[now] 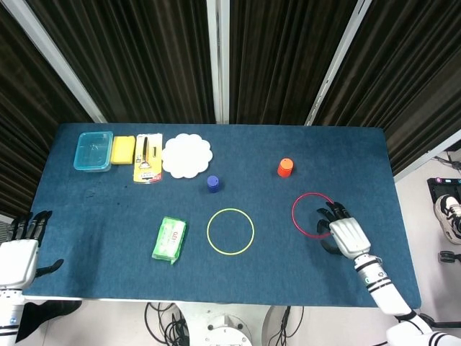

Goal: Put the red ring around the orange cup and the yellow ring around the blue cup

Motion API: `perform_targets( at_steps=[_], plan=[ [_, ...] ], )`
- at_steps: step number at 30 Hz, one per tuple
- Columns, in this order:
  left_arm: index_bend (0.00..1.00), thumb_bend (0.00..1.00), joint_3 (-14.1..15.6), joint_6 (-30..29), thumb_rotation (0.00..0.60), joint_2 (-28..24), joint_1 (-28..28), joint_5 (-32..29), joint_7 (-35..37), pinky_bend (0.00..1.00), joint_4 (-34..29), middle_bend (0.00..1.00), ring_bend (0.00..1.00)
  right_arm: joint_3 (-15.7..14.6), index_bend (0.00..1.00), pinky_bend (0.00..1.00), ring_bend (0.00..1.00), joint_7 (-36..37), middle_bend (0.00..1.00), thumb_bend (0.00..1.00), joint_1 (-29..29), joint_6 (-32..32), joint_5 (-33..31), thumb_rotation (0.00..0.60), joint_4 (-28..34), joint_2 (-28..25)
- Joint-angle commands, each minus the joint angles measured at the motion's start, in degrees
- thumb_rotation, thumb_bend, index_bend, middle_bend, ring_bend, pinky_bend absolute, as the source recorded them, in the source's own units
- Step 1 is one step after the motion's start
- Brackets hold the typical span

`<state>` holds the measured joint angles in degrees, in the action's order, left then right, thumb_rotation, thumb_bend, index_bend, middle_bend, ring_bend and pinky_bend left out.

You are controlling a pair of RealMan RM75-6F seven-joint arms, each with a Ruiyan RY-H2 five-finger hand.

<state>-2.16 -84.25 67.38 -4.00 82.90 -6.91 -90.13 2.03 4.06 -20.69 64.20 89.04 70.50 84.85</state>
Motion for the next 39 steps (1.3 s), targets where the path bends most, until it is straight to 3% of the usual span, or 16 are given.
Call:
perform_targets(
  at_steps=[1,23,34,39],
  plan=[
    [0.06,0.09,0.02,0.03,0.600,0.00,0.01,-0.02,0.03,0.00,0.06,0.06,0.00,-0.34,0.50,0.00,0.00,0.61,0.18,0.27,-0.49,-0.70,-0.44,0.600,-1.13,0.85],
    [0.06,0.09,0.15,-0.27,0.600,0.15,0.25,0.20,0.51,0.00,0.52,0.06,0.00,-0.55,0.62,0.00,0.00,4.05,0.24,0.36,-0.74,0.12,-2.38,0.600,-3.98,2.20],
    [0.06,0.09,-0.07,0.12,0.600,-0.07,-0.34,0.55,-0.32,0.00,-0.18,0.06,0.00,2.82,0.70,0.00,0.00,6.11,0.29,0.37,1.10,7.75,-3.54,0.600,-4.16,0.54],
    [0.06,0.09,-0.22,0.47,0.600,-0.26,-0.91,0.92,-0.99,0.00,-0.72,0.06,0.00,5.29,0.70,0.00,0.00,6.35,0.29,0.37,-1.08,6.90,-4.21,0.600,-3.12,-1.59]
  ],
)
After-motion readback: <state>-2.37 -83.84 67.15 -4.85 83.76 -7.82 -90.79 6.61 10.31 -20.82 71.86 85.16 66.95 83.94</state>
